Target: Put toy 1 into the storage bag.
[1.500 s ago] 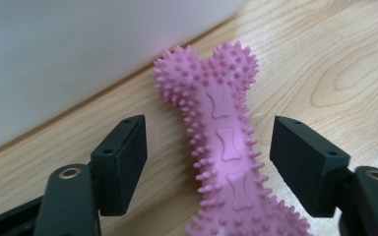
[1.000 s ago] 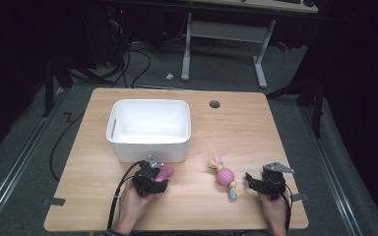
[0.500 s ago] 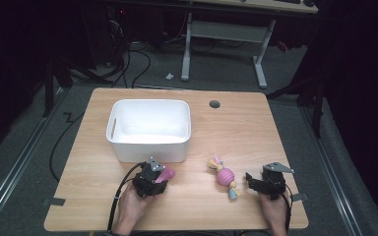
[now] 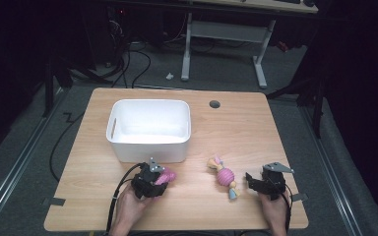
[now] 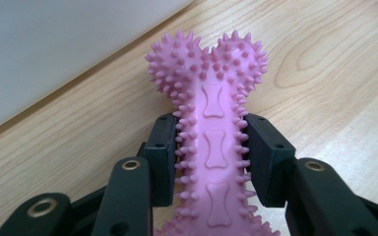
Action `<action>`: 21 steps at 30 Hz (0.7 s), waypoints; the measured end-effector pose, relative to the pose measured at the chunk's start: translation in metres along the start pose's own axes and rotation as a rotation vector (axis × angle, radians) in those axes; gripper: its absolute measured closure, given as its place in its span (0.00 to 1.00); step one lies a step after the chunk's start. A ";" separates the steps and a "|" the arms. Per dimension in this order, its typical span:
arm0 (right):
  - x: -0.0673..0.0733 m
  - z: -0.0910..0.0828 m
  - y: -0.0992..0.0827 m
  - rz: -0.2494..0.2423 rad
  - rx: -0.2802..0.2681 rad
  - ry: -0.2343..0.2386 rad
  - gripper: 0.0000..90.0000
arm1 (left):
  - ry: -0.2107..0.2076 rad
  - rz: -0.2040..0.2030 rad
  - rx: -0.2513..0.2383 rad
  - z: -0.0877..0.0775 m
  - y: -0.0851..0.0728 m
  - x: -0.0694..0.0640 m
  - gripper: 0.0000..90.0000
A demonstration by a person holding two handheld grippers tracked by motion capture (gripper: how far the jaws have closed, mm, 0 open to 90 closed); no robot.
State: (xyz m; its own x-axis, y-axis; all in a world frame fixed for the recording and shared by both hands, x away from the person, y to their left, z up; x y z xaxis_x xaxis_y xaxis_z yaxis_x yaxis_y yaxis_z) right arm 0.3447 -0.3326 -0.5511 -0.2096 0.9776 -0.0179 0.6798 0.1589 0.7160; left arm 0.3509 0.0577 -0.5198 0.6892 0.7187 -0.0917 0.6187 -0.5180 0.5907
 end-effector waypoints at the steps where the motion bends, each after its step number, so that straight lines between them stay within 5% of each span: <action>1: 0.000 0.000 0.000 0.000 -0.001 0.000 0.28 | -0.012 -0.004 -0.006 -0.002 0.000 0.000 0.66; 18: 0.000 0.000 0.000 -0.006 -0.002 0.004 0.28 | -0.056 -0.003 -0.067 -0.057 0.007 0.002 0.66; 21: 0.000 0.000 0.000 -0.004 -0.002 0.006 0.28 | -0.069 0.023 -0.074 -0.067 0.011 -0.001 0.66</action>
State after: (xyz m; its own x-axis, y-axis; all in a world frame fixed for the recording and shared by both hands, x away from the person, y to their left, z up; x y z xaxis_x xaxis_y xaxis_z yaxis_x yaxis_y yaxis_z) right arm 0.3448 -0.3322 -0.5512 -0.2165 0.9761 -0.0172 0.6777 0.1629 0.7171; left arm 0.3323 0.0823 -0.4595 0.7290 0.6719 -0.1305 0.5743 -0.4968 0.6507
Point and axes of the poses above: each handheld gripper's, and its own axes: z roughly forward along the jaws, y roughly out of its top, x roughly to its left, the point moved 3 cm from there along z, roughly forward along the jaws
